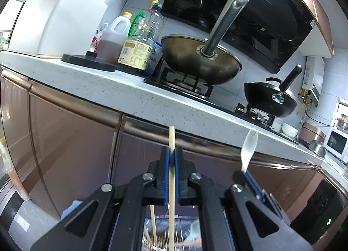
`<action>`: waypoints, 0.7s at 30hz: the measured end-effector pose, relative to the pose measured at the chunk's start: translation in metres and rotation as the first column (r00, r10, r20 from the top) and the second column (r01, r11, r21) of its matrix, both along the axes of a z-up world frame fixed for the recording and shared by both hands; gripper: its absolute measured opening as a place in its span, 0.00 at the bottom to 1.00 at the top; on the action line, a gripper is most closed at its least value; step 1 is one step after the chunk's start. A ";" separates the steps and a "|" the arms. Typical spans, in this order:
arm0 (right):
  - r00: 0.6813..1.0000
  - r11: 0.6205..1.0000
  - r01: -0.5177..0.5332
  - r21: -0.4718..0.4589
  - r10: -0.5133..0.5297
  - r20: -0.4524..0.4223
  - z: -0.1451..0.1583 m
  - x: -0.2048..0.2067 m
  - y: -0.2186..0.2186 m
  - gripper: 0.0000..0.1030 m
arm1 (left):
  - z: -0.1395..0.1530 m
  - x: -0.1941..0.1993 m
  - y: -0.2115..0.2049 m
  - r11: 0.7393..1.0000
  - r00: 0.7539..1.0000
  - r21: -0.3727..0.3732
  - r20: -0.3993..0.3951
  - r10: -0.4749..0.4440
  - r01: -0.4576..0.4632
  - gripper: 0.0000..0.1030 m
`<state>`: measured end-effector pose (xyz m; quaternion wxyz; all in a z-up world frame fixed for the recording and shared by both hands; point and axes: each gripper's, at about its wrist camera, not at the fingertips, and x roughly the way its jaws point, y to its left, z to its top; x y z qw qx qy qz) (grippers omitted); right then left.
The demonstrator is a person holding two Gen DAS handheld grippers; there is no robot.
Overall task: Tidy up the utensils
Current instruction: 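Lift the spork with the right gripper while the left lifts the chopstick toward the holder, then drop the spork into the wire holder with the right gripper while the left drops the chopstick in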
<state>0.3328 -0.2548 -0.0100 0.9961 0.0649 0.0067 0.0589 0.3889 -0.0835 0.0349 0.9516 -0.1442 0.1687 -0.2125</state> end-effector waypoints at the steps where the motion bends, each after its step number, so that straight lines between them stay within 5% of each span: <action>1: 1.000 1.000 0.004 -0.009 -0.004 0.003 -0.005 0.004 0.001 0.09 | -0.004 0.006 -0.004 1.000 1.000 -0.002 0.003 0.006 -0.006 0.04; 11: 0.996 0.994 0.088 -0.060 -0.087 0.024 -0.058 0.008 0.009 0.10 | -0.058 0.018 -0.030 0.996 0.995 0.044 0.070 0.076 -0.079 0.05; 16: 0.995 0.990 0.099 -0.098 -0.102 -0.024 -0.074 -0.005 0.010 0.42 | -0.074 0.008 -0.032 0.996 0.997 0.073 0.048 0.056 -0.059 0.07; 21: 0.992 0.991 0.113 -0.076 -0.117 -0.044 -0.061 -0.030 0.001 0.44 | -0.060 -0.021 -0.018 0.991 0.996 0.111 0.045 0.071 -0.076 0.07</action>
